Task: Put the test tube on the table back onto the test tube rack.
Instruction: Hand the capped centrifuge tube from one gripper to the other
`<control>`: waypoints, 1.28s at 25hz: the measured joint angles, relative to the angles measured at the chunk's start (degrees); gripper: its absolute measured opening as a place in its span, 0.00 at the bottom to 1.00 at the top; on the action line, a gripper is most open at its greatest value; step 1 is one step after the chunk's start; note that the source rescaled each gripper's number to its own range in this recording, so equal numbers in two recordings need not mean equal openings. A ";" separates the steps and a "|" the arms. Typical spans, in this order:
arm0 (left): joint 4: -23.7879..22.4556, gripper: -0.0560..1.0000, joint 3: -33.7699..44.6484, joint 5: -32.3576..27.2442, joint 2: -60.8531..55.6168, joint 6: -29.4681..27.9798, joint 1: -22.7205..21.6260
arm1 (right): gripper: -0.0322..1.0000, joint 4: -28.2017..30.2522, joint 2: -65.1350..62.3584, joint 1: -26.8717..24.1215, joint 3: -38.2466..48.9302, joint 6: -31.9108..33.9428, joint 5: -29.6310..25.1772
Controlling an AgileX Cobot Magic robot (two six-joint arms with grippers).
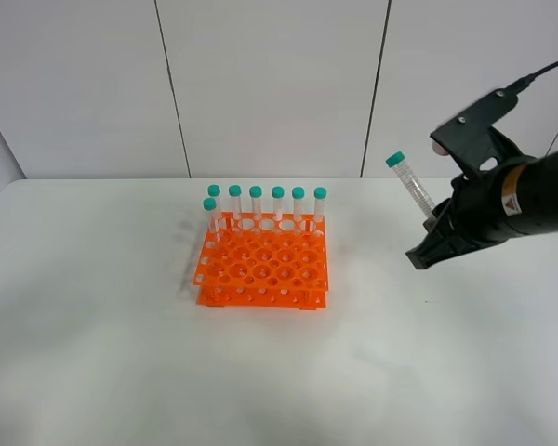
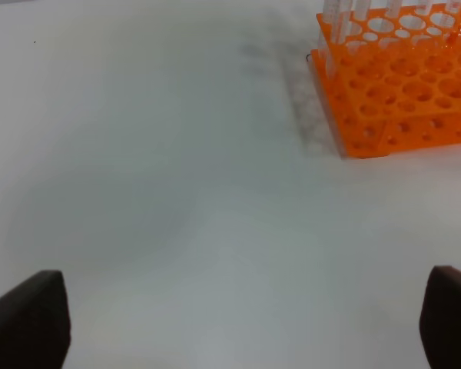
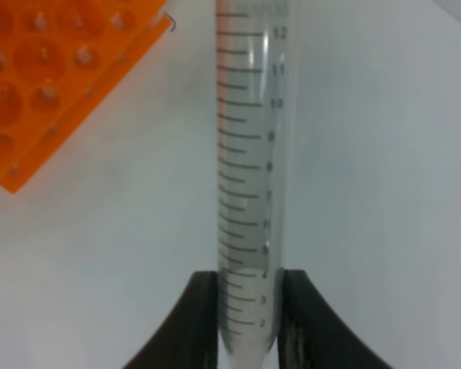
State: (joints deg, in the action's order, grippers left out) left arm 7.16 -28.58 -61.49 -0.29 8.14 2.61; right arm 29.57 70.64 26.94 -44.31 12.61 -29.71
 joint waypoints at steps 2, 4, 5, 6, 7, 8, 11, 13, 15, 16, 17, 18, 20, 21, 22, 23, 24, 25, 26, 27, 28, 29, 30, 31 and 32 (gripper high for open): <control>0.00 1.00 0.00 0.00 0.00 0.00 0.00 | 0.06 4.00 -3.85 0.79 3.91 6.06 2.89; 0.00 1.00 0.00 0.00 0.00 0.00 0.00 | 0.06 4.93 -8.57 1.32 7.55 8.99 7.42; 0.00 1.00 0.00 0.00 0.00 0.00 0.00 | 0.06 4.34 -11.04 1.39 8.94 9.67 9.76; 0.00 1.00 0.00 0.00 0.00 0.00 0.00 | 0.06 2.88 -13.14 1.39 10.49 9.96 11.55; 0.00 1.00 0.00 0.00 0.00 0.00 0.00 | 0.06 1.09 -15.58 1.39 12.00 9.96 13.25; 0.00 1.00 0.00 0.00 0.00 0.00 0.00 | 0.06 -0.66 -17.94 1.39 13.30 9.85 14.58; 0.00 1.00 0.00 0.00 0.00 0.00 0.00 | 0.06 -7.61 -24.19 1.39 17.65 8.27 16.49; 0.00 1.00 0.00 0.00 0.00 0.00 0.00 | 0.06 -11.08 -27.76 1.39 19.82 6.85 16.64; 0.00 1.00 0.00 0.00 0.00 0.00 0.00 | 0.06 -13.25 -30.82 1.39 21.27 6.23 16.23; 0.00 1.00 0.00 0.00 0.00 0.00 0.00 | 0.06 -13.88 -31.76 1.39 21.76 5.96 16.18; 0.00 1.00 0.00 0.00 0.00 0.00 0.00 | 0.06 -14.35 -32.61 1.39 22.06 5.81 16.17; 0.00 1.00 0.00 0.00 0.00 0.00 0.00 | 0.06 -14.63 -33.25 1.39 22.42 5.42 16.12; 0.00 1.00 0.00 0.00 0.00 0.00 0.00 | 0.06 -15.19 -34.18 1.39 23.07 4.23 16.20; 0.00 1.00 0.00 0.00 0.00 0.00 0.00 | 0.06 -15.78 -34.70 1.39 23.55 3.83 16.61; 0.00 1.00 0.00 0.00 0.00 0.00 0.00 | 0.06 -16.66 -35.34 1.39 24.06 3.20 17.17; 0.00 1.00 0.00 0.00 0.00 0.00 0.00 | 0.06 -17.46 -35.97 1.39 24.55 2.34 18.00; 0.00 1.00 0.00 0.00 0.00 0.00 0.00 | 0.06 -18.53 -36.83 1.39 25.11 1.66 18.66; 0.00 1.00 0.00 0.00 0.00 0.00 0.00 | 0.06 -19.82 -37.73 1.39 25.62 0.74 19.20; 0.00 1.00 0.00 0.00 0.00 0.00 0.00 | 0.06 -21.02 -38.58 1.39 25.96 -0.56 19.46; 0.00 1.00 0.00 0.00 0.00 0.00 0.00 | 0.06 -22.73 -39.26 1.41 26.30 -2.14 19.72; 0.00 1.00 0.00 0.00 0.00 0.00 0.00 | 0.06 -24.88 -39.99 1.75 26.56 -3.72 19.70; 0.00 1.00 0.00 0.00 0.00 0.00 0.00 | 0.06 -27.37 -40.58 2.52 26.65 -6.04 19.70; 0.00 1.00 0.00 0.00 0.00 0.00 0.00 | 0.06 -29.57 -40.84 3.74 26.65 -8.86 19.70; 0.00 1.00 0.00 0.00 0.00 0.00 0.00 | 0.06 -32.46 -41.13 5.18 26.65 -11.58 19.70; 0.00 1.00 0.00 0.00 0.00 0.00 0.00 | 0.06 -35.45 -41.19 7.34 26.65 -14.92 19.65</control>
State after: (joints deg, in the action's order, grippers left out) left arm 7.16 -28.58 -61.49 -0.29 8.14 2.61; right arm -5.88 29.45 34.28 -17.67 -2.31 -10.07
